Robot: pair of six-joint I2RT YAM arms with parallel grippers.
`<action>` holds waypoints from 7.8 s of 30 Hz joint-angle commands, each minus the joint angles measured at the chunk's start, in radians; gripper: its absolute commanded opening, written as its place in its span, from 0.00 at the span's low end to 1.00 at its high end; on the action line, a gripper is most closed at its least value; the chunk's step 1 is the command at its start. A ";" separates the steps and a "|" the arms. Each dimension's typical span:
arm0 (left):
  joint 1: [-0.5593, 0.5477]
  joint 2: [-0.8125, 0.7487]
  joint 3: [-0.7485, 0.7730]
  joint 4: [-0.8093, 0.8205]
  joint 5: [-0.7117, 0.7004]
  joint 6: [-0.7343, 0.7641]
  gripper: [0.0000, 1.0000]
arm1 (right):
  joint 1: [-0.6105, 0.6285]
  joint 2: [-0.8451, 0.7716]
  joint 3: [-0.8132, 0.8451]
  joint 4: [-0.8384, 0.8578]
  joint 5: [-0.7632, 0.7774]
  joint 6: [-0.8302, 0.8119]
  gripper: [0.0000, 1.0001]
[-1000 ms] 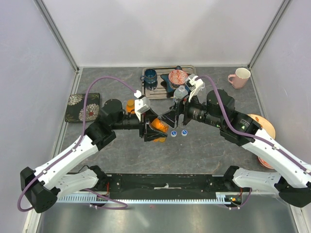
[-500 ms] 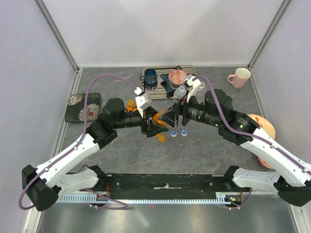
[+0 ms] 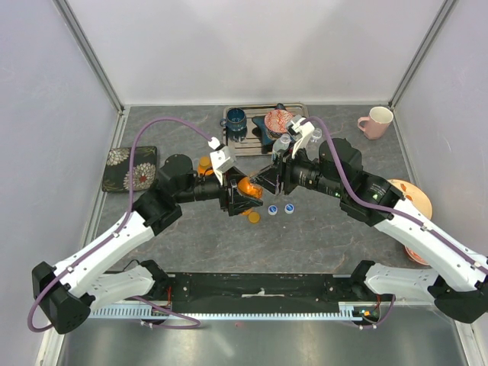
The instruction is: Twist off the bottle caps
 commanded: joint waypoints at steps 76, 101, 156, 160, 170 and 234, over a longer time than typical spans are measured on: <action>0.001 -0.666 -0.202 -0.309 -0.622 -0.112 0.99 | -0.057 0.756 0.232 0.232 0.783 -0.130 0.00; 0.001 -0.662 -0.228 -0.299 -0.635 -0.114 0.99 | -0.147 0.853 0.244 0.240 0.619 -0.055 0.00; 0.001 -0.835 -0.200 -0.502 -1.253 -0.207 0.99 | 0.051 1.006 0.594 0.146 0.284 -0.134 0.89; 0.001 -0.824 -0.176 -0.545 -1.254 -0.209 1.00 | 0.063 1.055 0.623 0.142 0.368 -0.133 0.93; 0.001 -0.837 -0.171 -0.567 -1.248 -0.223 0.99 | 0.068 1.144 0.676 0.140 0.543 -0.130 0.94; 0.309 0.087 0.111 0.394 0.597 -0.415 0.99 | 0.063 -0.023 0.124 0.045 -0.030 -0.042 0.00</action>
